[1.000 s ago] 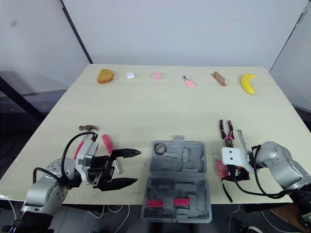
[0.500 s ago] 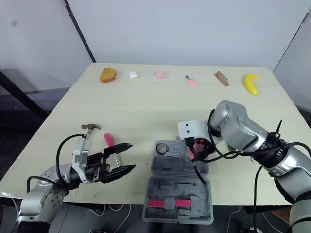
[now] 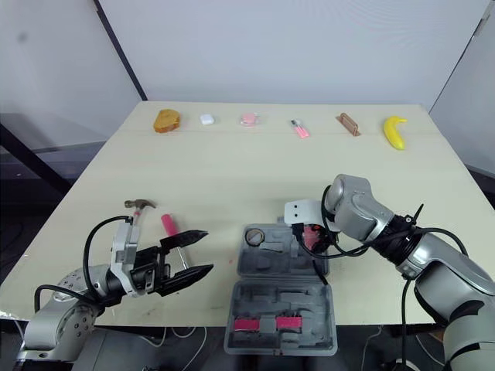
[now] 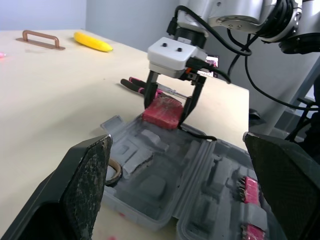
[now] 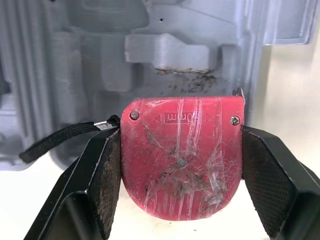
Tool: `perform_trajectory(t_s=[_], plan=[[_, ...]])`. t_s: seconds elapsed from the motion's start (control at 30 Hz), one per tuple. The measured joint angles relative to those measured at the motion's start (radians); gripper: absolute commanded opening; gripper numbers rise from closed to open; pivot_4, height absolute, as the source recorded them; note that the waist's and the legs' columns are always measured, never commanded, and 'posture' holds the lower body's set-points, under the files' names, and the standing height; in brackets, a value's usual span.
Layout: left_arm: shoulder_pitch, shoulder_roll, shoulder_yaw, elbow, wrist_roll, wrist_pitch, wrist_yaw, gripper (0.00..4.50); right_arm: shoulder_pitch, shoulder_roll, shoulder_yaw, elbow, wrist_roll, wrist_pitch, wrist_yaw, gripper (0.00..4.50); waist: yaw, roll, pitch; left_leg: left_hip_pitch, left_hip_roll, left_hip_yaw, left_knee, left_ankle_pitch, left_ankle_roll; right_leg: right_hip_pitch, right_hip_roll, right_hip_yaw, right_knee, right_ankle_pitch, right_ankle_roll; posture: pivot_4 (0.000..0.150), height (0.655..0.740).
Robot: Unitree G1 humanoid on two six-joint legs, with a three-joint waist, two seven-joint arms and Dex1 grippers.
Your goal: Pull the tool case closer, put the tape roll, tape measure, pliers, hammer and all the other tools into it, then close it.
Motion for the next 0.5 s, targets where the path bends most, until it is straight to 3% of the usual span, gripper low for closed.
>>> perform_trajectory(t_s=[0.5], plan=[[-0.023,0.009,-0.004,0.000,0.000,0.015,-0.003,4.50,0.026,0.083,0.000,0.067,-0.029,0.019,-0.046,2.89,-0.001,0.000,0.000,0.000,0.000,0.000,0.000,0.000,0.000,0.000,0.000,0.000,0.000,0.000,0.000,0.150,0.7400]])
